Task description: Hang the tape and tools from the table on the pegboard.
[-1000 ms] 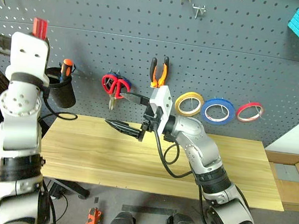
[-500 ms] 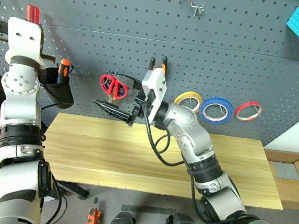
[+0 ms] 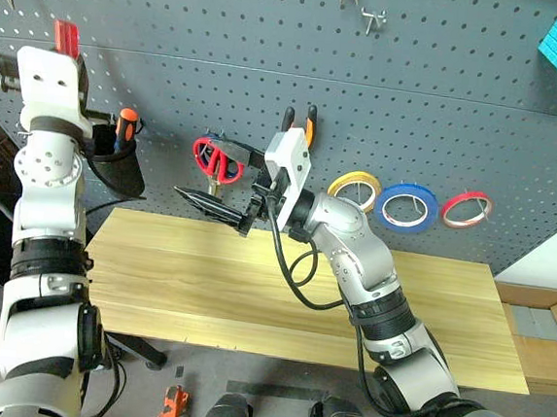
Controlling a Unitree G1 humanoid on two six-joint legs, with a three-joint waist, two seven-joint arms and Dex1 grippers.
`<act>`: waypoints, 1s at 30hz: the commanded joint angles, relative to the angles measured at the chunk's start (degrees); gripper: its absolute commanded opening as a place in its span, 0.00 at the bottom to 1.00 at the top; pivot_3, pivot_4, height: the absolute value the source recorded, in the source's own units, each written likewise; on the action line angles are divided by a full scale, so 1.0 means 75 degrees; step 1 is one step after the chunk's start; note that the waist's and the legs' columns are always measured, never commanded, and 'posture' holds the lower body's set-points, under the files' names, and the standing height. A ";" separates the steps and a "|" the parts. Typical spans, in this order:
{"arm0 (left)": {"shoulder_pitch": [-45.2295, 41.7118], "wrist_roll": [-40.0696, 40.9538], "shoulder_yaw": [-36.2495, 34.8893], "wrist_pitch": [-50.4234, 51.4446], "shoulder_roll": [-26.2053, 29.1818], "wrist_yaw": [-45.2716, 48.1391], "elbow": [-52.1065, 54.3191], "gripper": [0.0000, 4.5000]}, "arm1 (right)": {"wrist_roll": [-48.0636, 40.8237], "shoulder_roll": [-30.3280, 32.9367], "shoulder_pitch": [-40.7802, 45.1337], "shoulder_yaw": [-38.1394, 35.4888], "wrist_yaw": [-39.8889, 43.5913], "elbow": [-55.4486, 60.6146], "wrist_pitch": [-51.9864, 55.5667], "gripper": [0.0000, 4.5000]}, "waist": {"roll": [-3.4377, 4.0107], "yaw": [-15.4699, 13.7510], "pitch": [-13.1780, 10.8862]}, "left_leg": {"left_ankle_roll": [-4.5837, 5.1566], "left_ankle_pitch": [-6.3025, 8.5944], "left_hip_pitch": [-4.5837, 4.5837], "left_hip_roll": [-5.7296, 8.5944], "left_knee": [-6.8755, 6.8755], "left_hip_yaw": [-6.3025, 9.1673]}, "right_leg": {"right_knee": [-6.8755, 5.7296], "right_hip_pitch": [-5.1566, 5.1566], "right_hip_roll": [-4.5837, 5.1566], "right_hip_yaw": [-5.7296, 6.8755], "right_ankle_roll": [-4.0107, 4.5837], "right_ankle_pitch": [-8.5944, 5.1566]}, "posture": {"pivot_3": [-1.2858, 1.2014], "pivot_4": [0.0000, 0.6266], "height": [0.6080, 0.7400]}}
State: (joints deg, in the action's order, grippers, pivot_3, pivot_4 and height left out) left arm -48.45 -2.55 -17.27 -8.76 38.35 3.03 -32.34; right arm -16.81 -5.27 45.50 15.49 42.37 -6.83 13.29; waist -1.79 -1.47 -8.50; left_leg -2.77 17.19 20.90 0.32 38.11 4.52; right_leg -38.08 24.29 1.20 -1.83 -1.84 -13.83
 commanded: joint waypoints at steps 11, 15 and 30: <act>-0.0147 0.0270 0.0000 -0.0410 -0.0200 -0.0074 -0.0057 0.18 | 0.0073 0.0026 0.0076 -0.0040 -0.0020 0.0110 -0.0164 1.00 | 0.0000 0.0093 0.0000 | -0.0004 -0.0003 -0.0004 -0.0001 -0.0003 -0.0011 | 0.0001 0.0006 -0.0005 -0.0017 0.0000 0.0000 | 0.56 0.18 1.00; 0.0265 0.0329 -0.0030 -0.0208 -0.0328 -0.0223 0.0376 0.18 | 0.0079 0.0082 0.0030 -0.0039 -0.0014 0.0133 -0.0151 1.00 | 0.0000 0.0149 0.0000 | -0.0004 -0.0002 -0.0004 -0.0002 -0.0003 -0.0006 | 0.0000 0.0008 -0.0004 -0.0021 0.0000 0.0000 | 0.55 0.18 1.00; 0.1464 0.0686 -0.0696 0.1001 -0.0480 -0.0787 0.1993 0.18 | 0.0087 0.0078 -0.0081 0.0041 0.0077 -0.0091 -0.0212 1.00 | -0.0006 0.0201 0.0005 | -0.0009 -0.0005 -0.0007 -0.0004 -0.0003 0.0009 | -0.0003 0.0009 -0.0001 -0.0032 0.0000 0.0000 | 0.56 0.16 1.00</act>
State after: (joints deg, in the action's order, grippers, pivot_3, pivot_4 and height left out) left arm -37.09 1.95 -20.60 -1.86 34.24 -1.66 -20.86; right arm -16.38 -4.43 44.55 15.79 42.61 -8.42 13.03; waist -1.83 0.04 -8.46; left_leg -2.84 17.16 20.85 0.29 38.09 4.60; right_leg -38.11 24.36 1.20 -2.06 -1.83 -13.83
